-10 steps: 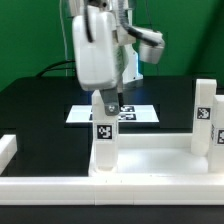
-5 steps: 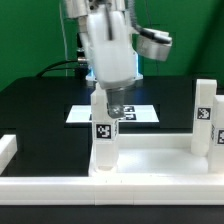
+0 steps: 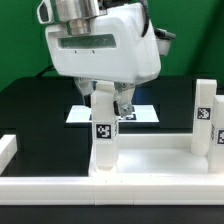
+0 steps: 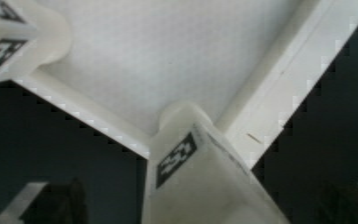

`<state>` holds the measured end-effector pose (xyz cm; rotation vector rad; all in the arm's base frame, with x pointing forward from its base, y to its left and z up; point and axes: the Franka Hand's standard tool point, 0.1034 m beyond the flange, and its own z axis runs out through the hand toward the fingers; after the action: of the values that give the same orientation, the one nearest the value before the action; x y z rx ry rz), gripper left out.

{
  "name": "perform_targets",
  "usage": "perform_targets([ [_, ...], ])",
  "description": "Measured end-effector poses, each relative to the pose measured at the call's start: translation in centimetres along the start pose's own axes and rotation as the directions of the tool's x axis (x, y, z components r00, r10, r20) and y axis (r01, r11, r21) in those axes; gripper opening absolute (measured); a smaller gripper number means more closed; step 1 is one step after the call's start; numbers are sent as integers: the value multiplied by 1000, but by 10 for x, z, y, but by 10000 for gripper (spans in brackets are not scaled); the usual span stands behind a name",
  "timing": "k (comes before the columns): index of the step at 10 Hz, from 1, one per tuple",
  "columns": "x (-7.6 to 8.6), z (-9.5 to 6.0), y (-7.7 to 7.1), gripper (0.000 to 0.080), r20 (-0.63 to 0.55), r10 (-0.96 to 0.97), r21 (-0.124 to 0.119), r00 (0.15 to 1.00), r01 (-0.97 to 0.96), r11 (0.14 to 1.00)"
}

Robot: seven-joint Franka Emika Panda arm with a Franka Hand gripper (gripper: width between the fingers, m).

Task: Assemble desk

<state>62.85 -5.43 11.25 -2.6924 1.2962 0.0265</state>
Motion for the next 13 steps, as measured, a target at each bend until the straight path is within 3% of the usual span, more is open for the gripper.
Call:
perform_targets([
  [1,1,-3,-2,649,-11,-253,-33,967,252,967],
  [2,3,-7,-7,649,-11,-494,-48,869,493,869],
  [3,3,-7,-8,649,-10,-543,-44,839,543,839],
  [4,3,-7,-8,527,-10,-514,-47,858,513,857],
  [5,4,-7,-8,527,-10,-514,-47,858,513,857],
  [6,3,-6,-8,385,-11,-495,-46,869,494,868],
  [7,5,-6,-6,294,-17,-396,-48,918,394,918],
  [10,5,-6,-5,294,-27,-177,-44,984,176,983],
  [11,4,-5,-6,294,-34,6,-40,999,-8,999],
  [12,1,-4,-8,294,-27,283,-16,959,-284,959],
  [13,1,-3,-10,294,-1,507,12,862,-507,862],
])
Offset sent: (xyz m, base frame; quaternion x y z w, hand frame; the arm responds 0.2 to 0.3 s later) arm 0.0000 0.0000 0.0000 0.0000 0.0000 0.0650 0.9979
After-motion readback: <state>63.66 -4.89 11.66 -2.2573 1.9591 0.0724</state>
